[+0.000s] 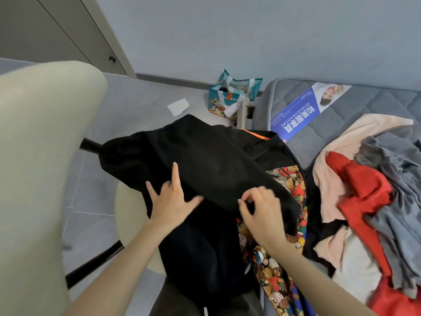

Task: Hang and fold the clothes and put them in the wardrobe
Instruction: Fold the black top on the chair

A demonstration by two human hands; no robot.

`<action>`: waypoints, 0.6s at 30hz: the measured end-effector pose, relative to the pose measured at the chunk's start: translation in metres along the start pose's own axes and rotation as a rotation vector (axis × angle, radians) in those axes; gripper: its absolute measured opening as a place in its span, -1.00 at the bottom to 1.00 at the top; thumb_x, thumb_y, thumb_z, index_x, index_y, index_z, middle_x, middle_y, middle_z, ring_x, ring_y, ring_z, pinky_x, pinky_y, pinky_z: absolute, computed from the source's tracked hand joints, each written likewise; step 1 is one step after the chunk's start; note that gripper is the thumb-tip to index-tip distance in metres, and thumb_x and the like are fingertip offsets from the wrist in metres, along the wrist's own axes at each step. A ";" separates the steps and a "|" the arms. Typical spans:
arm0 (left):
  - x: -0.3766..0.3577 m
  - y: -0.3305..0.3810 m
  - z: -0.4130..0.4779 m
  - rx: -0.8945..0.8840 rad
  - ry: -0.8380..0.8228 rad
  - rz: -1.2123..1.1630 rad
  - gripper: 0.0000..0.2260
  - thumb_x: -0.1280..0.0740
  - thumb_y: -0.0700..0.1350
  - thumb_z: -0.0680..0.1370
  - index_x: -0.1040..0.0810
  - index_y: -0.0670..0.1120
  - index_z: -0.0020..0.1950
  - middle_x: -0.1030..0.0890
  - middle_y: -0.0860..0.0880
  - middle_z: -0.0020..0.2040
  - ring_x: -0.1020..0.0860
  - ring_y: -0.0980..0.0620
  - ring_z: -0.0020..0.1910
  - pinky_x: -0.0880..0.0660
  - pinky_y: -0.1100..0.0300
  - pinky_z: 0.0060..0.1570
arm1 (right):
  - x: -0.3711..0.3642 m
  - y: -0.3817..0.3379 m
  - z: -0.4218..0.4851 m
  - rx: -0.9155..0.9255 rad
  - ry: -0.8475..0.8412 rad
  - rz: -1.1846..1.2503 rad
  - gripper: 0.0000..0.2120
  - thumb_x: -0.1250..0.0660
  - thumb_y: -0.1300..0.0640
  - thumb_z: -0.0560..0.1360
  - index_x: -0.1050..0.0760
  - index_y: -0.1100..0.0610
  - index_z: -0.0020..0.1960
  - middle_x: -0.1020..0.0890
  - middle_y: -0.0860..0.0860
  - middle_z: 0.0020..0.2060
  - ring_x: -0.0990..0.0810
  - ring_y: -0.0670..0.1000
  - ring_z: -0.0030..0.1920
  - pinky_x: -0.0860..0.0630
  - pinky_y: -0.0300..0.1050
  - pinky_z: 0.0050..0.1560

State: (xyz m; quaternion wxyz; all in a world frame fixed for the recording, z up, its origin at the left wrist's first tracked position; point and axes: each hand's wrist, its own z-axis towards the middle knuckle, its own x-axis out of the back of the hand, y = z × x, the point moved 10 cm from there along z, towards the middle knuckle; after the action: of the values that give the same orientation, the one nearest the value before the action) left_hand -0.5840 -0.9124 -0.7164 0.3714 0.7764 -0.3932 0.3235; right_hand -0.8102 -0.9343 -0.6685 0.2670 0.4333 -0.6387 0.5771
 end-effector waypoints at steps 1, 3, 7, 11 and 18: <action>-0.008 0.004 -0.007 -0.035 -0.022 0.029 0.12 -0.37 0.35 0.34 0.38 -0.01 0.51 -0.52 0.01 0.19 -0.39 0.01 0.32 0.17 -0.26 0.40 | -0.015 -0.007 -0.007 -0.002 -0.086 0.039 -0.92 -0.34 0.01 0.50 -0.45 -0.04 -0.12 -0.50 -0.18 -0.30 -0.45 -0.15 -0.24 -0.37 -0.22 -0.24; -0.015 0.009 -0.016 -0.090 0.024 0.089 0.17 -0.47 0.24 0.32 0.41 0.04 0.49 -0.55 0.07 0.11 -0.46 0.08 0.22 0.11 -0.23 0.42 | -0.036 -0.014 -0.018 -0.020 -0.185 0.063 -0.93 -0.30 -0.04 0.52 -0.47 -0.06 -0.09 -0.55 -0.19 -0.33 -0.51 -0.16 -0.28 -0.43 -0.23 -0.28; -0.015 0.003 -0.015 -0.089 0.098 0.155 -0.22 -0.35 -0.16 0.51 0.13 -0.07 0.53 -0.56 0.13 -0.04 -0.53 0.14 -0.04 -0.18 0.05 0.40 | -0.045 -0.015 -0.024 0.020 -0.153 0.009 -0.65 -0.38 0.03 0.48 -0.44 -0.05 0.25 -0.55 -0.13 0.00 -0.50 -0.06 0.02 -0.49 -0.14 -0.02; -0.004 0.001 -0.021 -0.135 0.135 0.251 -0.47 -0.28 -0.20 0.51 -0.16 -0.02 0.43 -0.53 0.10 -0.07 -0.50 0.08 -0.06 -0.29 0.16 0.08 | -0.055 -0.003 -0.017 -0.049 -0.224 -0.066 -0.28 -0.38 0.18 0.45 -0.14 -0.20 0.47 -0.29 -0.06 0.18 -0.32 0.02 0.09 -0.49 -0.10 -0.04; 0.022 -0.055 -0.057 -0.088 -0.218 0.905 -0.76 -0.23 -0.07 0.53 -0.54 0.09 0.18 -0.52 0.05 0.11 -0.37 -0.04 0.19 -0.18 0.05 0.25 | -0.095 -0.007 -0.029 -0.118 -0.580 -0.194 -0.34 -0.37 0.16 0.43 -0.22 -0.14 0.44 -0.15 0.07 0.41 -0.23 0.22 0.32 -0.40 0.08 0.22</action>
State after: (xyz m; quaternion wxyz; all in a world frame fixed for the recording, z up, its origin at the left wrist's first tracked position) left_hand -0.5390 -0.8503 -0.6876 0.1822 0.5400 -0.7423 0.3525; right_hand -0.7634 -0.8832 -0.7392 0.1520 0.6226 -0.6764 0.3630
